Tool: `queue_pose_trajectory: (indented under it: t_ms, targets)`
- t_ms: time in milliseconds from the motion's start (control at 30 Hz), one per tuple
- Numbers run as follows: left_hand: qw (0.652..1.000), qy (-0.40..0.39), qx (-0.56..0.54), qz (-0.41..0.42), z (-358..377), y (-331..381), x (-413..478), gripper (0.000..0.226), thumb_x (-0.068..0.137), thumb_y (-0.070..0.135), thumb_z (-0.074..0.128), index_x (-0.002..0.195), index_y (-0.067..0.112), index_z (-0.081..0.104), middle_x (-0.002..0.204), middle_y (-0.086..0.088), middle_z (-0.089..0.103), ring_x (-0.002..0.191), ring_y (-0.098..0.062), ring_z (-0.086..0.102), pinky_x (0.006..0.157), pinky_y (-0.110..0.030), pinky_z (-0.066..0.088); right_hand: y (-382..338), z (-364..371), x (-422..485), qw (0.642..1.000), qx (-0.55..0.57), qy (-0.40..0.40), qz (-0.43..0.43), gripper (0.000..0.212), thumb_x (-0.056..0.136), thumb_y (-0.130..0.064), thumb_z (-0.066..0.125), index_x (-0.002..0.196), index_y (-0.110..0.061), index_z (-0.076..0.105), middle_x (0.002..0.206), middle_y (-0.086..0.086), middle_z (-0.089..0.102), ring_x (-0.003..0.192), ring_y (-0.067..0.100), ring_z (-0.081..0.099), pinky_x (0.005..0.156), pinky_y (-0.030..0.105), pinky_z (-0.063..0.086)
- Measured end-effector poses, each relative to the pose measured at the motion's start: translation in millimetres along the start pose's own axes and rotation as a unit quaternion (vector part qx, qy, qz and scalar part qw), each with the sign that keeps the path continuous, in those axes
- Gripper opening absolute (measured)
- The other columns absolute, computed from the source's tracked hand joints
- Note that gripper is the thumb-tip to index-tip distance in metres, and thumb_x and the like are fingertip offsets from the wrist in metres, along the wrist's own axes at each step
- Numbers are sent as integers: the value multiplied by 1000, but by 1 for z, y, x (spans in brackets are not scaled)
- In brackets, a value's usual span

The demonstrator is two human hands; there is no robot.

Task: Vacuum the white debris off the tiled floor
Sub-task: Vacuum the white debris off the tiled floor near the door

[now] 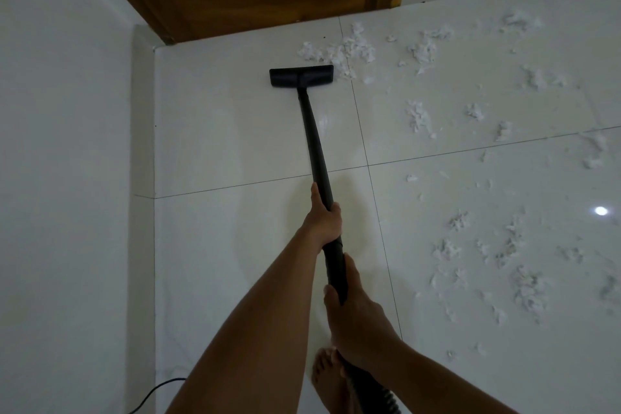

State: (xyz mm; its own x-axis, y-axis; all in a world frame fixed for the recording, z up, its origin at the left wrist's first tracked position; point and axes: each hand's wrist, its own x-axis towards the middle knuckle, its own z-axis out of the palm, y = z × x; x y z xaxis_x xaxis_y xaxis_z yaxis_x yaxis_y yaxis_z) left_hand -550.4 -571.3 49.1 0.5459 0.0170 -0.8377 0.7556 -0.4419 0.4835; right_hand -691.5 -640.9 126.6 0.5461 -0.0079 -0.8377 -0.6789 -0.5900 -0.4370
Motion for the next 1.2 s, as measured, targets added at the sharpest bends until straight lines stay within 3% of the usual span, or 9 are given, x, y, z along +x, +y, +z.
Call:
queue_pose_trajectory:
  t_ms: [100,200,333,433,567,767,900,1067,1200]
  targets:
    - [1000,3,9,1,-3,7,8,71,106,37,36,154,46,-17,122,-14,60,79,-20,61,91,-48,57,-8,-6,7,1000,14,-5,-3,58,101,-54,28,138,-68,-14,78,3,72,62,19,73,76,47,63]
    - [1000,7,7,4,-6,14,17,71,106,36,36,154,46,-16,119,-13,61,78,-20,61,91,-48,57,-16,-13,14,1000,18,-8,-1,59,102,-53,29,142,-66,-12,83,1,71,63,17,73,74,46,64]
    - [1000,10,8,8,-8,21,29,71,107,36,35,155,45,-16,115,-12,62,75,-19,60,88,-46,58,-25,-26,20,998,53,-28,-12,62,108,-44,31,152,-55,-11,89,4,68,60,12,66,57,29,58]
    - [1000,12,6,11,-8,24,36,71,107,35,36,154,46,-16,116,-16,63,72,-18,60,86,-45,59,-30,-32,25,997,64,-33,-17,64,109,-41,31,155,-50,-12,89,7,65,55,11,62,51,25,55]
    - [1000,14,6,12,-5,26,42,71,107,36,36,154,46,-16,117,-18,62,74,-19,60,87,-46,59,-31,-35,28,996,77,-36,-10,64,109,-42,32,155,-51,-11,90,10,65,54,14,62,56,29,61]
    - [1000,20,4,17,-3,28,41,70,107,35,36,155,44,-15,110,-10,59,76,-19,61,83,-42,59,-32,-39,26,996,76,-36,-8,64,109,-42,33,156,-50,-11,92,10,65,54,14,62,52,28,60]
    - [1000,19,2,12,-5,31,34,71,107,35,36,155,44,-14,119,-18,61,77,-20,61,88,-46,58,-35,-40,18,995,94,-42,-8,65,109,-41,34,155,-51,-9,89,9,65,52,13,62,54,30,62]
    - [1000,15,1,6,-2,26,16,70,107,35,36,155,45,-13,124,-21,60,77,-20,60,88,-46,58,-30,-39,1,996,83,-40,-8,65,108,-41,33,156,-50,-10,88,5,65,52,10,62,48,23,52]
    - [1000,10,-8,0,7,18,-3,70,106,36,36,155,46,-14,119,-18,61,75,-20,60,84,-44,59,-17,-33,-16,1000,17,-21,-2,62,105,-48,30,150,-56,-13,83,1,70,58,12,68,73,40,64]
